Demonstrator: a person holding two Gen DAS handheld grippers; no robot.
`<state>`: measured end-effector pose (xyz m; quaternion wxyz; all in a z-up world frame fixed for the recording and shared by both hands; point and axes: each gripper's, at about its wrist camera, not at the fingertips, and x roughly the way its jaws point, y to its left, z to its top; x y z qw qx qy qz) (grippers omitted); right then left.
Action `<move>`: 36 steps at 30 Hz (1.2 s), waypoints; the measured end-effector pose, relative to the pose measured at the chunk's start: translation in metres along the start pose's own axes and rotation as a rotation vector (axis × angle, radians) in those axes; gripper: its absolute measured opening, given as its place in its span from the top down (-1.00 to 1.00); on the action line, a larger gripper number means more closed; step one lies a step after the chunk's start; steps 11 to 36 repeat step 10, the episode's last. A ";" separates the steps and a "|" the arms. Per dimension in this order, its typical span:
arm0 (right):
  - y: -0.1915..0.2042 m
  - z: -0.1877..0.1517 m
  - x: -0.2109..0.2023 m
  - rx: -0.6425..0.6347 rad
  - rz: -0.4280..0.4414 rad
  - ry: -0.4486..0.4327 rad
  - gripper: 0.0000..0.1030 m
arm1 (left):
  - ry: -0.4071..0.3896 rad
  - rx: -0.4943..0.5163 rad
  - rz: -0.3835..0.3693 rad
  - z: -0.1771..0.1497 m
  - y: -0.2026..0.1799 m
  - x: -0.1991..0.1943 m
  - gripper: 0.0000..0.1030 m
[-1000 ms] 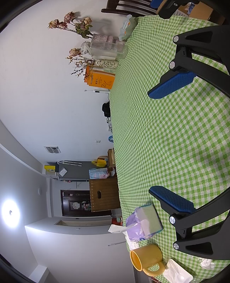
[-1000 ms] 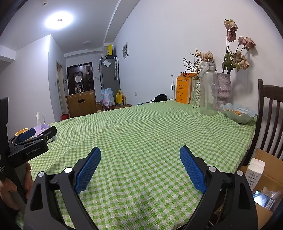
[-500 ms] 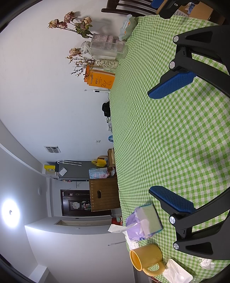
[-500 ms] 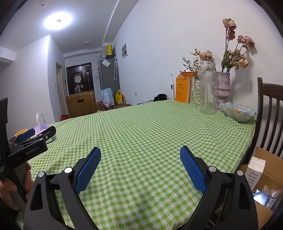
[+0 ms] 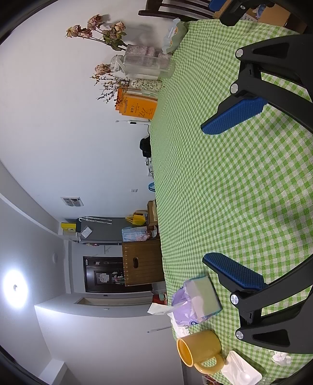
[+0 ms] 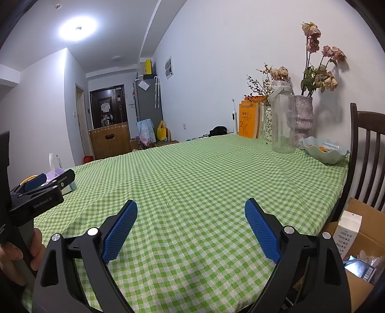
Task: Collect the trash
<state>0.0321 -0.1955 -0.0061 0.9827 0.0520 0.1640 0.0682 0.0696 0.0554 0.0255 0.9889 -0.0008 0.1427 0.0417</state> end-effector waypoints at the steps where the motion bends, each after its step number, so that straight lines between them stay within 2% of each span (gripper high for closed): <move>1: 0.000 0.000 0.000 0.000 0.000 0.001 -0.69 | 0.005 -0.002 0.004 0.000 0.001 0.001 -0.85; 6: 0.003 0.004 0.007 -0.012 0.023 0.027 -0.69 | 0.038 -0.023 0.032 0.001 0.003 0.006 -0.85; 8: 0.009 0.009 0.014 -0.044 0.037 0.040 -0.72 | 0.085 -0.045 0.069 0.002 0.009 0.014 -0.85; 10: 0.014 0.013 0.026 -0.064 0.065 0.066 -0.83 | 0.194 -0.082 0.076 0.008 0.020 0.033 -0.85; 36: 0.014 0.013 0.026 -0.064 0.065 0.066 -0.83 | 0.194 -0.082 0.076 0.008 0.020 0.033 -0.85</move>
